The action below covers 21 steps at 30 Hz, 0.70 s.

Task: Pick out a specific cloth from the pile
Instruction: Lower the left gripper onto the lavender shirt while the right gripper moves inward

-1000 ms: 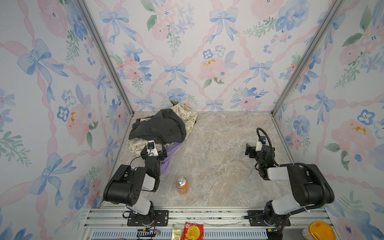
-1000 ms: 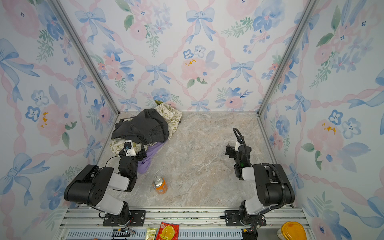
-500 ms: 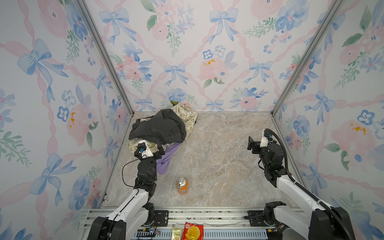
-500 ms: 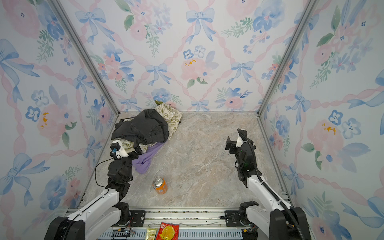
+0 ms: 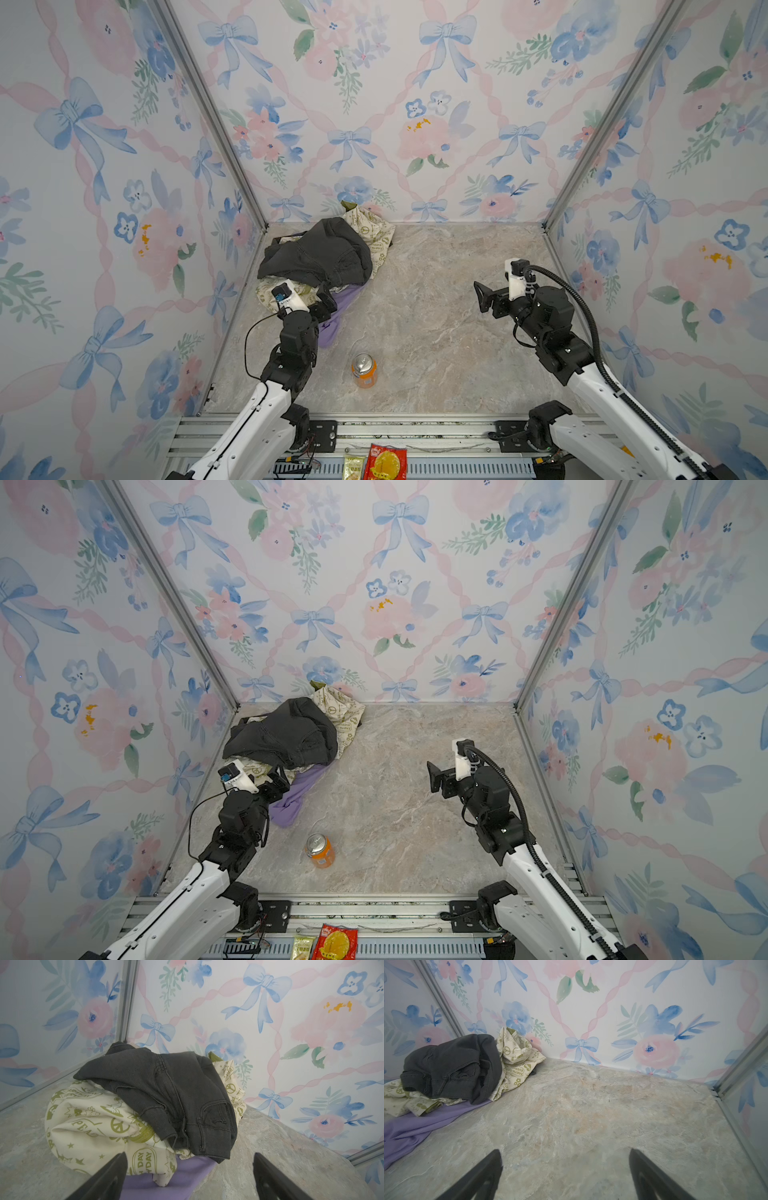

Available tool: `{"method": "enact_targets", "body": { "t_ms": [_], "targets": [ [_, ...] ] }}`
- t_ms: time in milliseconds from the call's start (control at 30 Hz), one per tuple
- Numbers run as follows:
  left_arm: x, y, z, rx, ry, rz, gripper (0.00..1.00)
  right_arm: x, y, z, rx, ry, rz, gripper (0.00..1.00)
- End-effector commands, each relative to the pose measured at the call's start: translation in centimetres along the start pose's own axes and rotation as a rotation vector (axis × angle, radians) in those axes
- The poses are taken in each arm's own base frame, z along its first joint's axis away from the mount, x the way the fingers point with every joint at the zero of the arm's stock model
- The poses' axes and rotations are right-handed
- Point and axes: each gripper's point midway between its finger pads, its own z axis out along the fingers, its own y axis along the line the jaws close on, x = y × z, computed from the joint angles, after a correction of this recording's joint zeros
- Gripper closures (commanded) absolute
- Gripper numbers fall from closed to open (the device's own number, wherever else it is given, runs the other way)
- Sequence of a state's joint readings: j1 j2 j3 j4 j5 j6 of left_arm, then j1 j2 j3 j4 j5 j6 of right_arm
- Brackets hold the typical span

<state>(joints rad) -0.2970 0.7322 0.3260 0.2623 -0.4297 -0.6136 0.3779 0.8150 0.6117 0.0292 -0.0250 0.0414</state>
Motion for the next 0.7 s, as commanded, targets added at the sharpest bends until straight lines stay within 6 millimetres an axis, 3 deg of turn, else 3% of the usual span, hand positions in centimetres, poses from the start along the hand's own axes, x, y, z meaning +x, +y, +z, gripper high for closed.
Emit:
{"method": "enact_targets", "body": {
  "t_ms": [0, 100, 200, 333, 667],
  "targets": [
    [3.5, 1.6, -0.3, -0.065, 0.134, -0.061, 0.05, 0.4, 2.5, -0.5, -0.108, 0.042, 0.006, 0.03],
    [4.9, 1.8, -0.4, -0.062, 0.184, -0.095, 0.04, 1.0, 3.5, -0.6, -0.150, 0.058, 0.002, 0.03],
    [5.9, 3.2, -0.5, -0.144, 0.211, -0.149, 0.15, 1.6, 4.3, -0.7, -0.189, 0.078, -0.013, 0.03],
    [7.2, 4.2, -0.6, -0.199, 0.248, -0.191, 0.21, 2.0, 5.1, -0.7, -0.217, 0.094, -0.028, 0.03],
    [10.7, 6.4, -0.5, -0.349, 0.384, -0.162, 0.26, 2.4, 6.5, -0.4, -0.258, 0.111, -0.063, 0.03]
  ]
}}
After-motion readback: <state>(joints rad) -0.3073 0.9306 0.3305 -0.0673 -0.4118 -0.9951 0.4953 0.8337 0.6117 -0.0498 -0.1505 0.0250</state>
